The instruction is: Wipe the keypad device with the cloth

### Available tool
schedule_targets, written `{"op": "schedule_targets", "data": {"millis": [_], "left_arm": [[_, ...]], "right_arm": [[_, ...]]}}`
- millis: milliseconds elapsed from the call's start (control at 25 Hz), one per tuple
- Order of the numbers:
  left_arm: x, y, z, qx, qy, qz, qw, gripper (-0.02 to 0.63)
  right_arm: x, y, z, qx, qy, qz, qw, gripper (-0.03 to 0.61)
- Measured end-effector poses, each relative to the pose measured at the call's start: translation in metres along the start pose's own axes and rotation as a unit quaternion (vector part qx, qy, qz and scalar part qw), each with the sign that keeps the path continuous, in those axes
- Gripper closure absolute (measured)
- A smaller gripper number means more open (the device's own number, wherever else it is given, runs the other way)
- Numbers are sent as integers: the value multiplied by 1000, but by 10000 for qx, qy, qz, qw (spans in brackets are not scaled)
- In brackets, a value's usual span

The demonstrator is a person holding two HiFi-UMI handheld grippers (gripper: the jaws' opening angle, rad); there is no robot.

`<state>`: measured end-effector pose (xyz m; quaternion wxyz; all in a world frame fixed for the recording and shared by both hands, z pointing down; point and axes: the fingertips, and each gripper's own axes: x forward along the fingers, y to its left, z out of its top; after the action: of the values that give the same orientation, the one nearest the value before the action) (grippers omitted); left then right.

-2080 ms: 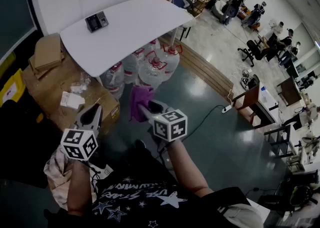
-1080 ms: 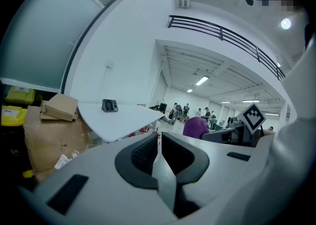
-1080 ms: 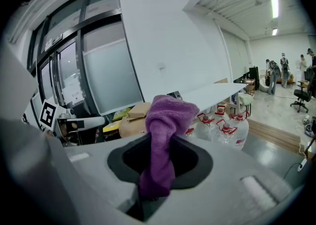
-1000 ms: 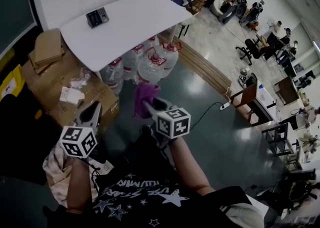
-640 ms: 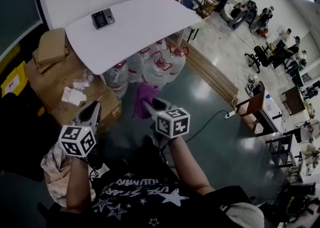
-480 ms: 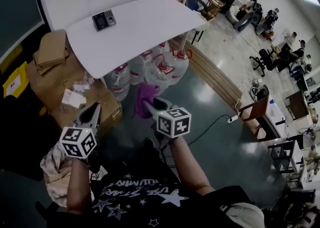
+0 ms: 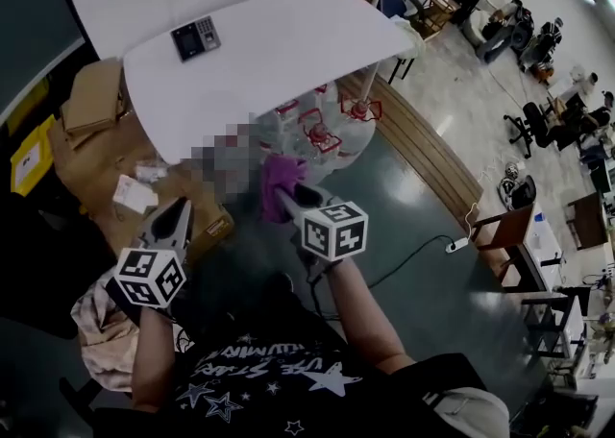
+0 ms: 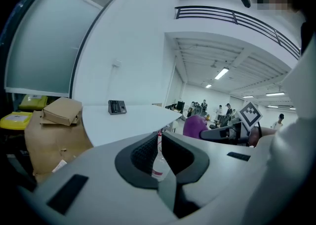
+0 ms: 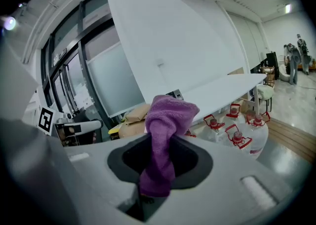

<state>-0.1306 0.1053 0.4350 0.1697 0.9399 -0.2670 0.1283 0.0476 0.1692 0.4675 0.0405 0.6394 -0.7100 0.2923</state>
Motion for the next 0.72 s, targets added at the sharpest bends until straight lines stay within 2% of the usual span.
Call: {"op": "schedule_targets", "data": {"millis": [360, 720], "left_arm": [[40, -27, 8, -100, -40, 429, 9990, 583], [45, -32, 9, -187, -157, 928, 9954, 583]], "right_arm": [[1, -55, 18, -58, 151, 389, 9991, 479], [14, -74, 16, -66, 385, 697, 9968, 479]]}}
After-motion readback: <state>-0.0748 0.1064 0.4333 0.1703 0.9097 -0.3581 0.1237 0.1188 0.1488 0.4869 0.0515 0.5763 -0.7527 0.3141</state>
